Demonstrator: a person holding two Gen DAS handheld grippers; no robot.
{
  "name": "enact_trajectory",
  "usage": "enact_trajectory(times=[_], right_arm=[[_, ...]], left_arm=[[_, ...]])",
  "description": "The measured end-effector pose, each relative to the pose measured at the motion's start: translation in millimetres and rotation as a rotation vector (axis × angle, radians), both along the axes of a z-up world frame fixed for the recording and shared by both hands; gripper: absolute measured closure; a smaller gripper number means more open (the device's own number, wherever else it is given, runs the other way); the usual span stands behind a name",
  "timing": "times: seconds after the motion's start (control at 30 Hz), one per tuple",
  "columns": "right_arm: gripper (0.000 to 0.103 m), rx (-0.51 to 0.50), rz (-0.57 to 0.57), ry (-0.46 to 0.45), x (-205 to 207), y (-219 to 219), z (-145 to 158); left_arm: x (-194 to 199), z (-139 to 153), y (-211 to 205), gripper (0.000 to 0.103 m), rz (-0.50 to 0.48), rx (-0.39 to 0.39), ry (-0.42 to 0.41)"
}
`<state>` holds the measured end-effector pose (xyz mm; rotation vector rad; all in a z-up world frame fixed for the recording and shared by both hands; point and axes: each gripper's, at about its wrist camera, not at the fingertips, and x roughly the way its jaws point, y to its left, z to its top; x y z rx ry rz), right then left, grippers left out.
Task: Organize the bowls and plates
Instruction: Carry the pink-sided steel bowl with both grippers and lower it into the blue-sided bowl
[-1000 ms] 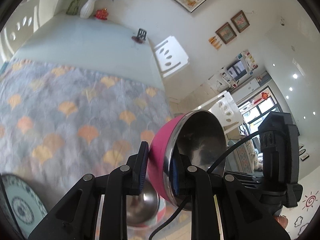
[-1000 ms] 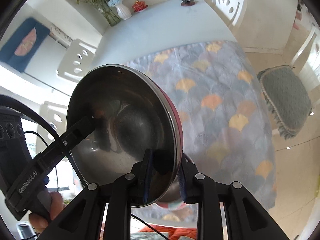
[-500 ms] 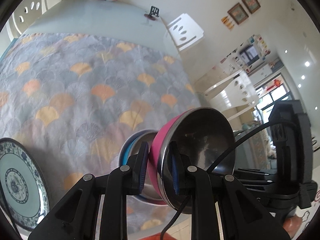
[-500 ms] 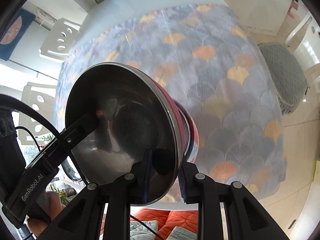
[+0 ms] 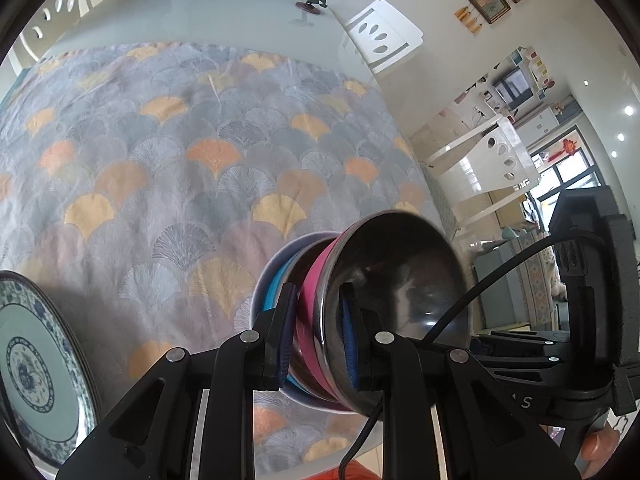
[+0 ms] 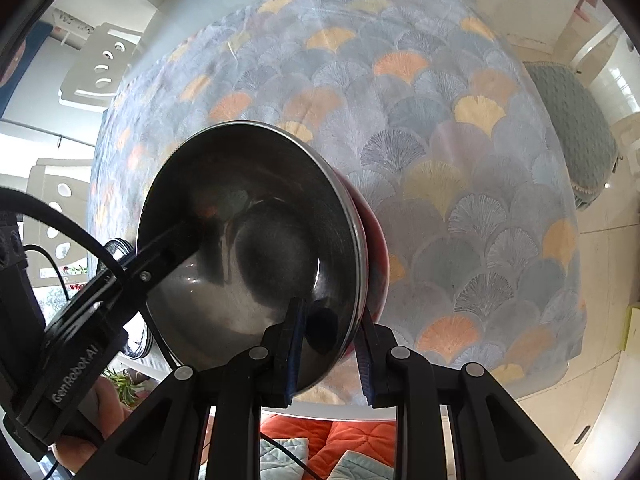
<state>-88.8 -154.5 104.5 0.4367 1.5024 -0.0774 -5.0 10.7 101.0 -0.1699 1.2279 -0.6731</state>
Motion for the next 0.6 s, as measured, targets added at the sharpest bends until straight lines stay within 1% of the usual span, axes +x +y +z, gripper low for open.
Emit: enact_trajectory(times=[0.1,0.13,0.47,0.6], right_arm=[[0.079,0.009,-0.005,0.003,-1.0,-1.4,-2.1],[0.079,0.014,-0.005,0.001,-1.1,-2.1,-2.0],[0.079,0.006,0.021,-0.018,-5.4,0.0,0.7],[0.079,0.016,0.020,-0.022,-6.5,-1.5,1.6]], left_arm=[[1.2,1.5,2.0,0.081,0.005,0.014,-0.015],[2.3,1.6,3.4,0.082,0.005,0.007,-0.015],[-0.6,-7.7,9.8,0.082,0.006,0.002,0.025],[-2.4,-4.9,10.3,0.081,0.003,0.003,0.018]])
